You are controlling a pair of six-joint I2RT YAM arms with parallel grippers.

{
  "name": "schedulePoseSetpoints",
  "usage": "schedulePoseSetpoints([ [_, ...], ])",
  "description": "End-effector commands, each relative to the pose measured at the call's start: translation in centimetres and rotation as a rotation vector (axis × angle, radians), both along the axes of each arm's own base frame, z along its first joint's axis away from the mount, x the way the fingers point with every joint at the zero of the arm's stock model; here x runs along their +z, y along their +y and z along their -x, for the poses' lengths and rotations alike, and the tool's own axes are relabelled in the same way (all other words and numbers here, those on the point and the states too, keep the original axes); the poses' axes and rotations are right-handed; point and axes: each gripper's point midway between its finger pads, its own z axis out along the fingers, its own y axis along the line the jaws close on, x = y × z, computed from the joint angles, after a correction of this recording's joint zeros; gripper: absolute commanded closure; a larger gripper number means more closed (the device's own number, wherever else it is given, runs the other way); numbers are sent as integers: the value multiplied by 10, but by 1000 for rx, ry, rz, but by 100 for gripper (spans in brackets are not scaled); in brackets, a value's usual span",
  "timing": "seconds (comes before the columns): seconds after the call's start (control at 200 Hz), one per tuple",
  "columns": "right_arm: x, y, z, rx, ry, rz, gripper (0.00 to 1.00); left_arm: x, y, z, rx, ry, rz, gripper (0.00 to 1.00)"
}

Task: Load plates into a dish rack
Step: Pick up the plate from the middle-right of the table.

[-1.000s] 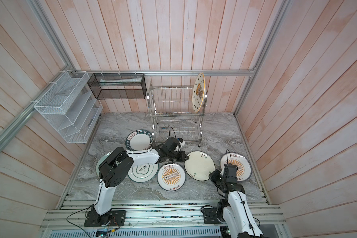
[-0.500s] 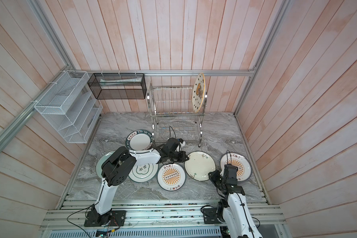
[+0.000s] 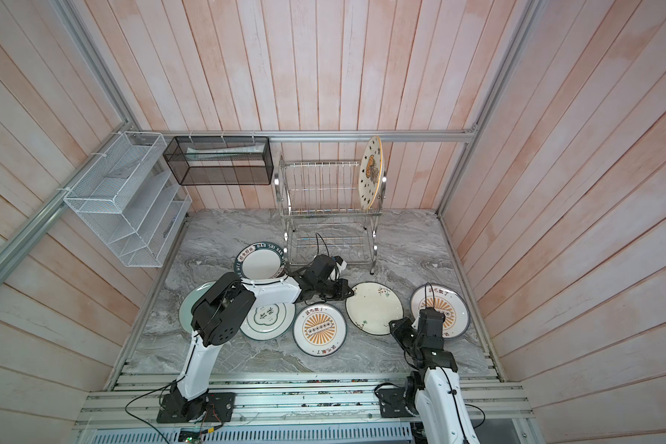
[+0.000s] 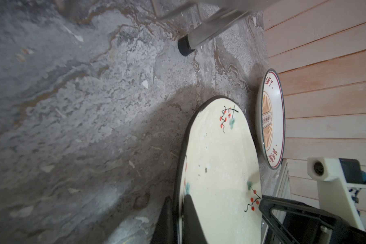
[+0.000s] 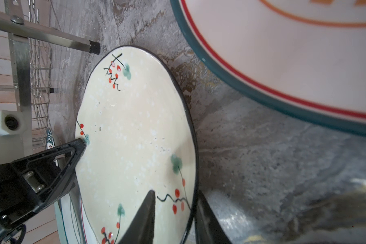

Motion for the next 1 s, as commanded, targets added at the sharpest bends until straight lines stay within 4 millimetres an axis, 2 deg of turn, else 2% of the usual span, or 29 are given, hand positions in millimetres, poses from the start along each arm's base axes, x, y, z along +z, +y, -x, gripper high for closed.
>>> schedulePoseSetpoints([
  [0.0,46,17,-24,84,-203,-64,68,-27,-7,31,-108,45,-56,94],
  [0.335,49,12,-27,34,-225,-78,68,-34,-5,36,-114,65,-77,96],
  [0.55,41,10,-24,22,-198,-65,71,-35,-4,36,-110,68,-81,96],
  [0.995,29,12,-20,45,-188,-60,70,-35,-3,35,-91,69,-82,64],
])
